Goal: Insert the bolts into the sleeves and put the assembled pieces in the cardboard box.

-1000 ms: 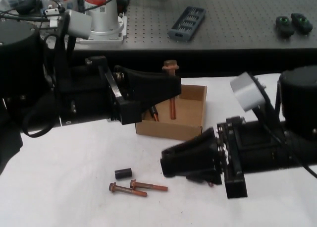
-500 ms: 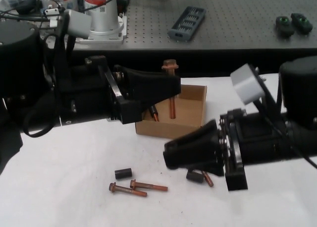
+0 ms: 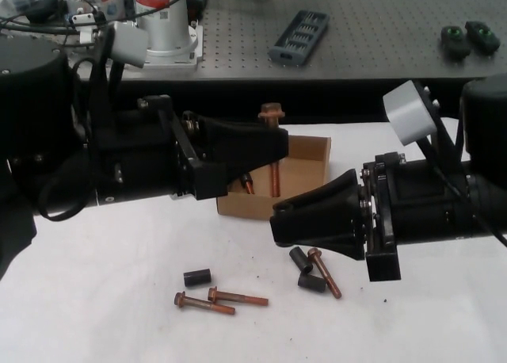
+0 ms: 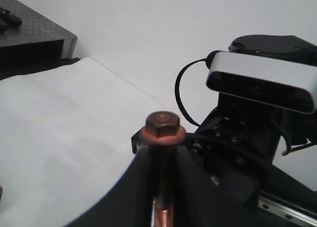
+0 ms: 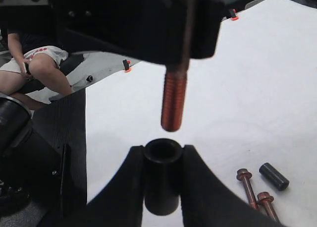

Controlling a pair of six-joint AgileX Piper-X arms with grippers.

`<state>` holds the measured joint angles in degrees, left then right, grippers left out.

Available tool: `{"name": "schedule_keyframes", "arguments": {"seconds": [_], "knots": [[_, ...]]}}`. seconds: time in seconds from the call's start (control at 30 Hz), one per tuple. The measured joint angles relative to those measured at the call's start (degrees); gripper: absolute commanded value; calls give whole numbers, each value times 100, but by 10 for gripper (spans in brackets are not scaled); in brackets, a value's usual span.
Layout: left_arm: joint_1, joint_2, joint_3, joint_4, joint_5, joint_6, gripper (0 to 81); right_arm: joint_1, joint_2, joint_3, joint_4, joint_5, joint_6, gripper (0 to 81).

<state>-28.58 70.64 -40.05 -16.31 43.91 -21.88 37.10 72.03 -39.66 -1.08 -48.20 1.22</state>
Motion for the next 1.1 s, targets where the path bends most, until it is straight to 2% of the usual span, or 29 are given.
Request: {"name": "schedule_keyframes", "arguments": {"seconds": [0.27,1.1], "knots": [[5,-16,0,61,17,0,6,0,0,-87,108,0,-17,59],[16,-16,0,-13,664,-150,6,0,0,-87,108,6,-79,59]]}}
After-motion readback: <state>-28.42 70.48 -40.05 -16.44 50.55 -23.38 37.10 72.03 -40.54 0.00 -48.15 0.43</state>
